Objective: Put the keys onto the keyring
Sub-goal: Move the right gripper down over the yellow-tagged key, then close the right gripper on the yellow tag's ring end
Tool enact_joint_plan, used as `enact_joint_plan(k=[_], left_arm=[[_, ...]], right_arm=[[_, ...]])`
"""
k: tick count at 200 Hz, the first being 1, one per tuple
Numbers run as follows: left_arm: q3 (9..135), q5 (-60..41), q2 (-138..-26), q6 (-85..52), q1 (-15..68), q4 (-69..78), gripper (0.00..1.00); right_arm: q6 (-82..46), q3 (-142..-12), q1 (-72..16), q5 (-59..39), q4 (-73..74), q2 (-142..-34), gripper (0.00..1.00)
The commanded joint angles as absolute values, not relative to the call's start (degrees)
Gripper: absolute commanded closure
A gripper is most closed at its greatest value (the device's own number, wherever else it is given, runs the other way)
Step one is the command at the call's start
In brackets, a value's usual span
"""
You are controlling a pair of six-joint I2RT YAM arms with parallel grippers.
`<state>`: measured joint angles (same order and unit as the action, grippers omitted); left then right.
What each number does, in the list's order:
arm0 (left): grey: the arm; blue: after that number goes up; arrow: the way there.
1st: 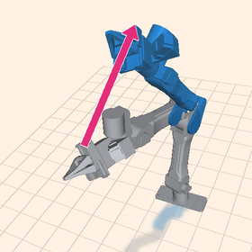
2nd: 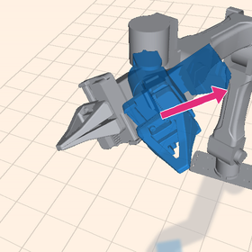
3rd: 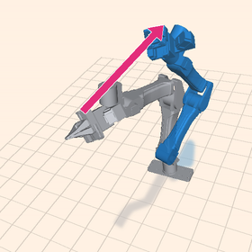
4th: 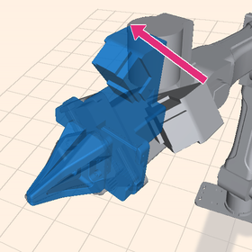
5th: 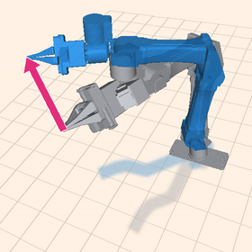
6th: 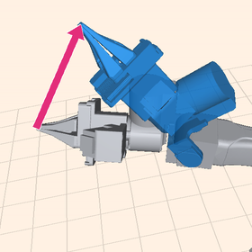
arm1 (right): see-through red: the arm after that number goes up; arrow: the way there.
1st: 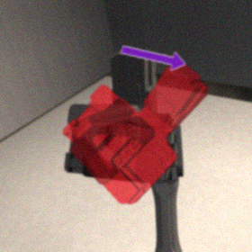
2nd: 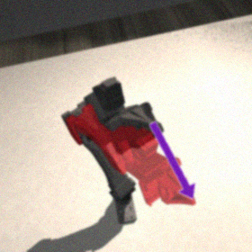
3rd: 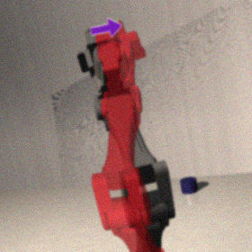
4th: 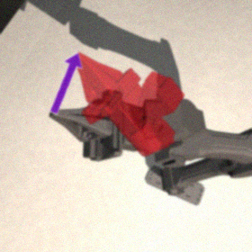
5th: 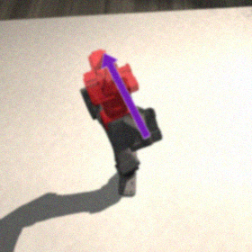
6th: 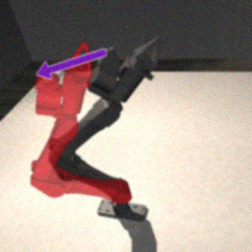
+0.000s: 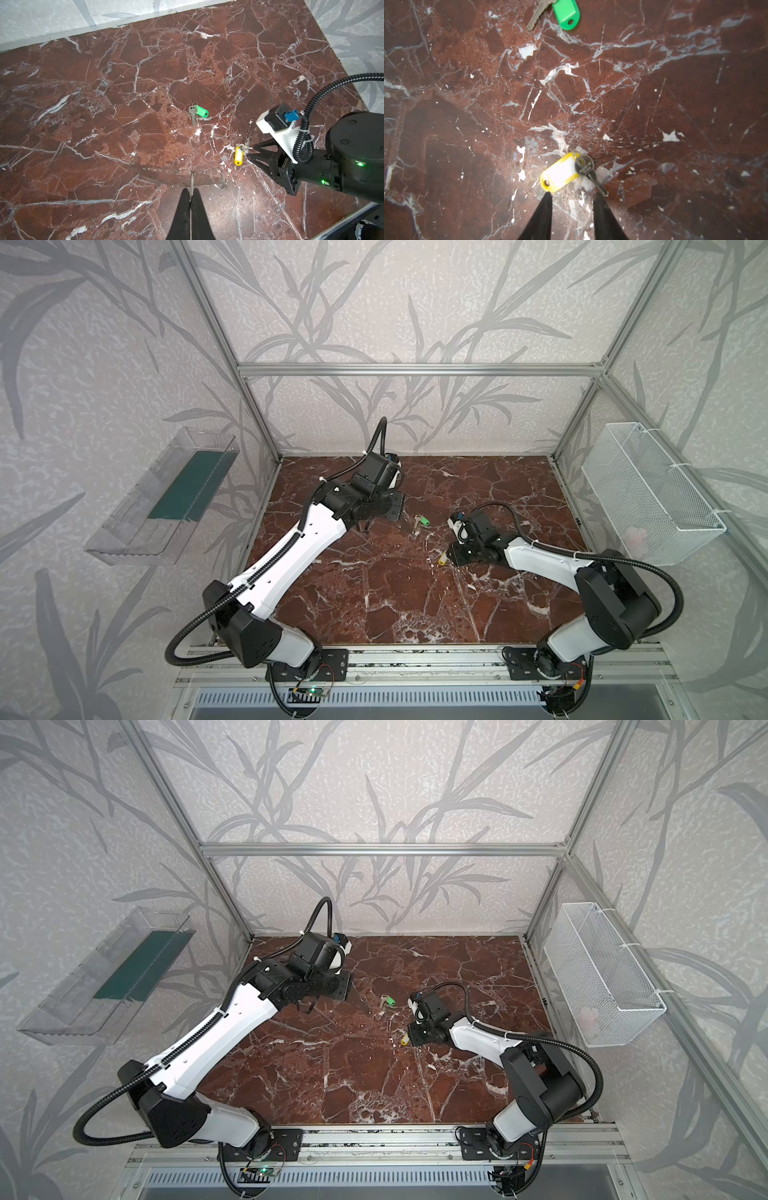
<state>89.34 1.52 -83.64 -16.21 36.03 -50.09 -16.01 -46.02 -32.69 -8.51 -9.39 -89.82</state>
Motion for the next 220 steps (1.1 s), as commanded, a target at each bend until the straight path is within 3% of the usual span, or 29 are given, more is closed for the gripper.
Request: enact_joint_plan(k=[1, 220], left_arm=[[88.9, 2.8, -81.2, -15.3, 36.2, -48.7, 1.00], [89.0, 1.9, -80.4, -15.0, 36.2, -49.8, 1.00]], right_arm=[[-15.3, -47.7, -33.0, -8.0, -7.2, -91.6, 0.68], [-13.5, -50.4, -33.0, -7.6, -6.0, -96.7, 0.81]])
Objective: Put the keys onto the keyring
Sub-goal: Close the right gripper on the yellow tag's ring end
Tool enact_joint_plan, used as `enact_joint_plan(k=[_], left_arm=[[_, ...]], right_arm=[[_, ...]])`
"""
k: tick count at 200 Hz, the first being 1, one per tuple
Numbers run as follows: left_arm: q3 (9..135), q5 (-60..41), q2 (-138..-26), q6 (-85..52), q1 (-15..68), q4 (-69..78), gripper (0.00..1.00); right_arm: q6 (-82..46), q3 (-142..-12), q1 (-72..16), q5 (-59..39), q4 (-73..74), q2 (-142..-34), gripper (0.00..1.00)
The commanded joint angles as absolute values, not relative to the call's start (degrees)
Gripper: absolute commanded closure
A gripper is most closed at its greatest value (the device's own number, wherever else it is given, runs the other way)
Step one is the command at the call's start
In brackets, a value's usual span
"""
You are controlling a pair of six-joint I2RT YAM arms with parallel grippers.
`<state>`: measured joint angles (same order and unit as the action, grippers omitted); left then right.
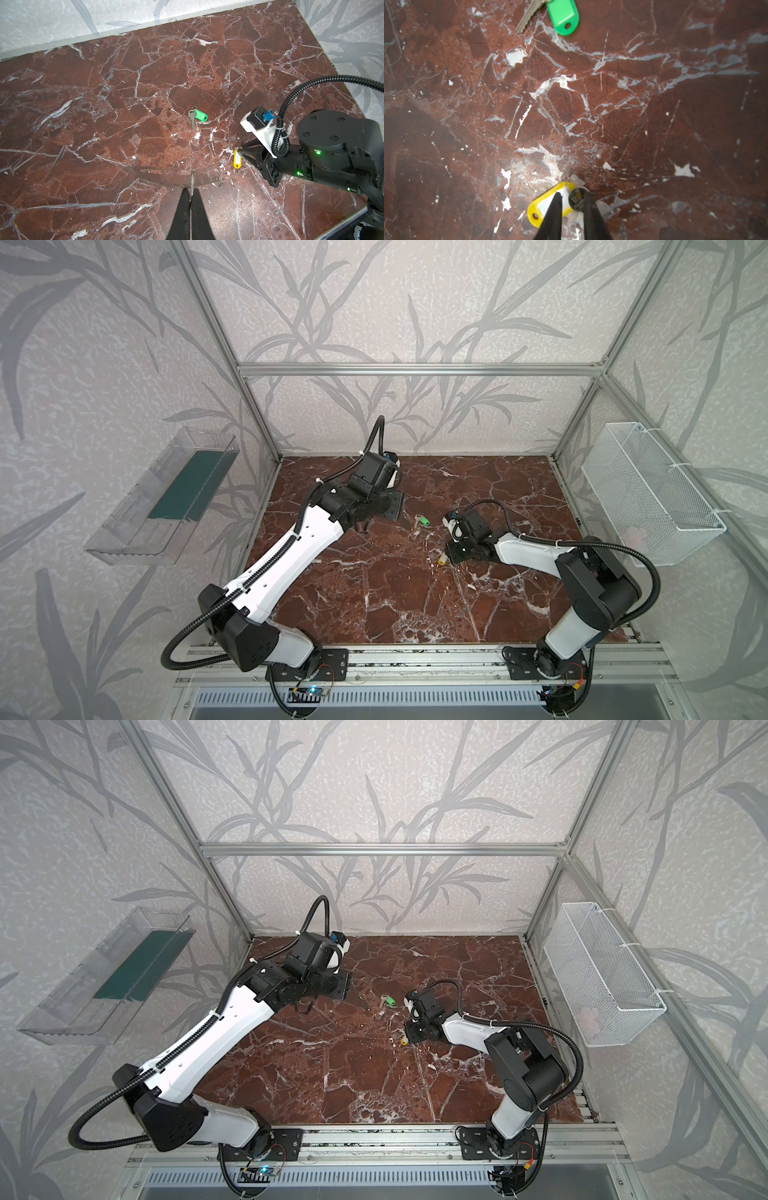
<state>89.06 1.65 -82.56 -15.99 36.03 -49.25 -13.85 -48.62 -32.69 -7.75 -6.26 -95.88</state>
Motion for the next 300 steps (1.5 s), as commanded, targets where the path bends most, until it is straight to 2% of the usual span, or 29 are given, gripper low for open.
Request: enact_joint_plan(k=[1, 151, 300], left_arm=[[88.9, 1.9, -80.4, -15.0, 36.2, -49.8, 1.00], [89.0, 1.8, -80.3, -14.9, 36.2, -50.4, 1.00], [88.7, 1.9, -80.4, -14.8, 36.2, -50.8, 1.00]], right_arm=[[-13.5, -50.4, -33.0, -7.6, -6.1, -96.7, 0.80], [-13.2, -51.2, -33.0, -7.5, -6.4, -97.5, 0.89], [-12.9, -51.5, -33.0, -7.3, -7.1, -97.5, 0.89]])
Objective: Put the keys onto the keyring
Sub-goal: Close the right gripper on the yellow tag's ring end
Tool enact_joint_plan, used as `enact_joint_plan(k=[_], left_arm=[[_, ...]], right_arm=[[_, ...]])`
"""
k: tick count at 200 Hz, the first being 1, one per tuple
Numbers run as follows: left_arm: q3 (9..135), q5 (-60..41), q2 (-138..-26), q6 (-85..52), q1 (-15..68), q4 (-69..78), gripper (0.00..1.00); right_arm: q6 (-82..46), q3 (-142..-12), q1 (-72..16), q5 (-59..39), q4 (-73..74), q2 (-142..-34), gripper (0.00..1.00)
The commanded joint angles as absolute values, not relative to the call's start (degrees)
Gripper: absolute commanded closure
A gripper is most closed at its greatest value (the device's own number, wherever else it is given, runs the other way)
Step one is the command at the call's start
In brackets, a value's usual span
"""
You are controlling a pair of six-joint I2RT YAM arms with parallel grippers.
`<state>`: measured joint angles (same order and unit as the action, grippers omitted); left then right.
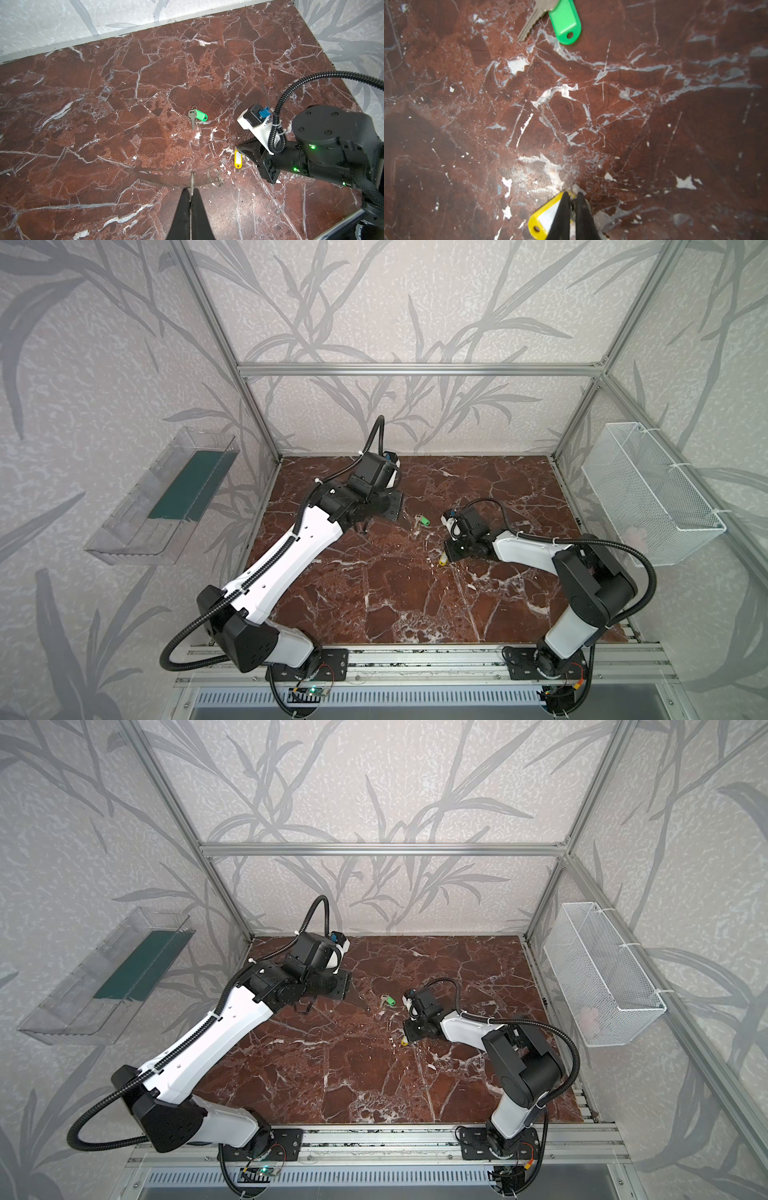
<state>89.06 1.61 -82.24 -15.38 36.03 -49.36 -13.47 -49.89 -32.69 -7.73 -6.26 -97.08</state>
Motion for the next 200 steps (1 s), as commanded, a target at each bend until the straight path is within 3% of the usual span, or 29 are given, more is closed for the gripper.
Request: enact_joint_plan(k=[1, 200], left_arm=[[88.7, 1.9, -80.4, -14.8, 36.2, -50.8, 1.00], [88.6, 1.7, -80.6, -14.9, 36.2, -51.0, 1.00]], right_arm=[[-12.9, -51.5, -33.0, -7.3, -7.2, -97.5, 0.89], [-12.8, -50.8, -33.0, -7.1, -7.7, -99.2, 0.88]])
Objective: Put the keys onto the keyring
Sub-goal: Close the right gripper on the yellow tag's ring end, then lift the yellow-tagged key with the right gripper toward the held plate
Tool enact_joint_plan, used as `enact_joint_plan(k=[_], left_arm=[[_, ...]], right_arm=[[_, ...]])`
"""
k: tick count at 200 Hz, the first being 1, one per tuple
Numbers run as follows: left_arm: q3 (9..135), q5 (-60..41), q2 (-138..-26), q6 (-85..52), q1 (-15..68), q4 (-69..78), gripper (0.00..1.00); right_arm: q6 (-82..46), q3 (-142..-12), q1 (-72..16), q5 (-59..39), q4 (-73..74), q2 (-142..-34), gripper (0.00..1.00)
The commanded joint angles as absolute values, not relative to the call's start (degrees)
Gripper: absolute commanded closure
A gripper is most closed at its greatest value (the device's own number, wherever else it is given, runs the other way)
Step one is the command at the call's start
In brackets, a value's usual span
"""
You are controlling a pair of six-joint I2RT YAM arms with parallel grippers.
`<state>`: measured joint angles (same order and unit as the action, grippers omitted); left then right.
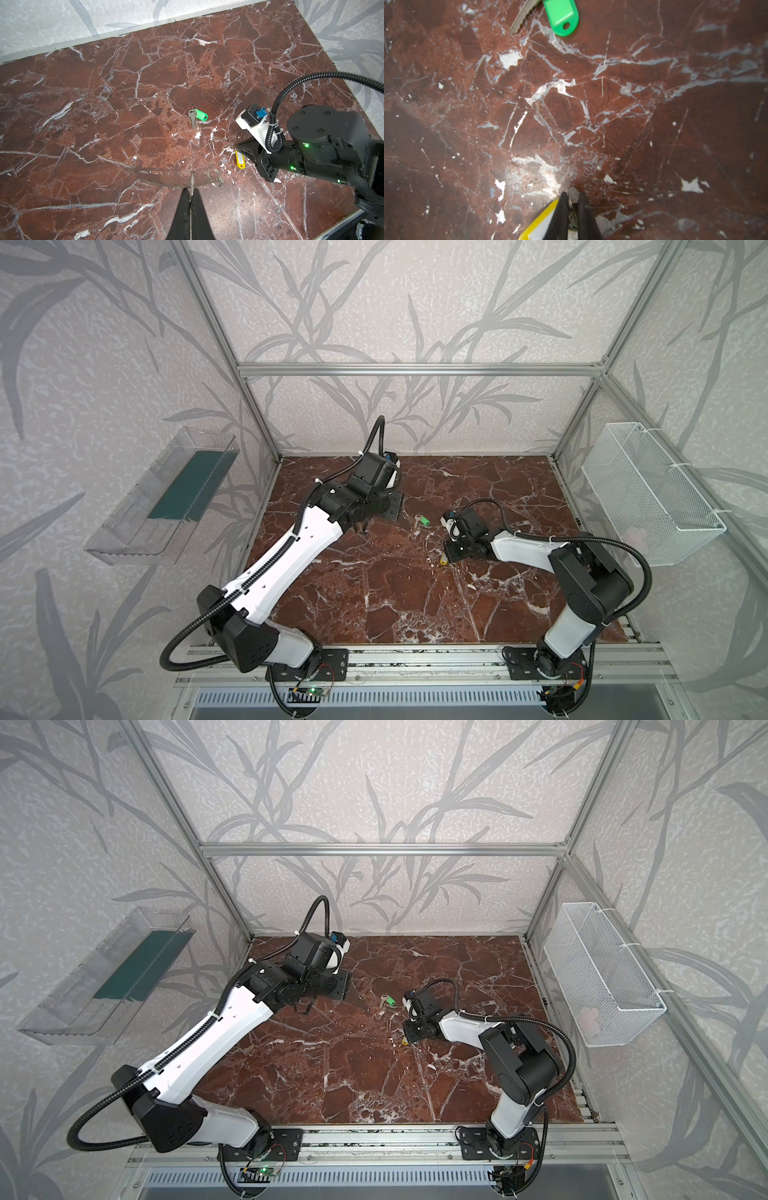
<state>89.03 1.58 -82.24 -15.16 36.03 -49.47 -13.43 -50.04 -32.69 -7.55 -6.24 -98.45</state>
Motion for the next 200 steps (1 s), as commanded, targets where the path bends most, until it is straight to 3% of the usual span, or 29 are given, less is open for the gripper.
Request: enact_joint_plan(k=[1, 54, 125, 200], left_arm=[[88.6, 1.7, -80.5, -14.9, 36.2, -51.0, 1.00], [88.7, 1.9, -80.5, -14.6, 36.2, -50.9, 1.00], [90.0, -0.5, -82.1, -13.8, 36.4, -48.8, 1.00], [89.6, -3.3, -81.8, -12.9, 36.8, -46.8, 1.00]], right_arm=[[-12.7, -50.8, -33.0, -7.1, -7.6, -99.2, 0.88], [-12.2, -51.2, -33.0, -5.7, -9.8, -93.3, 1.00], [-5.9, -56.6, -33.0, -4.8, -15.7, -72.6, 1.00], [-2.8, -58.1, -32.9, -20.3, -11.4, -62.0, 1.00]])
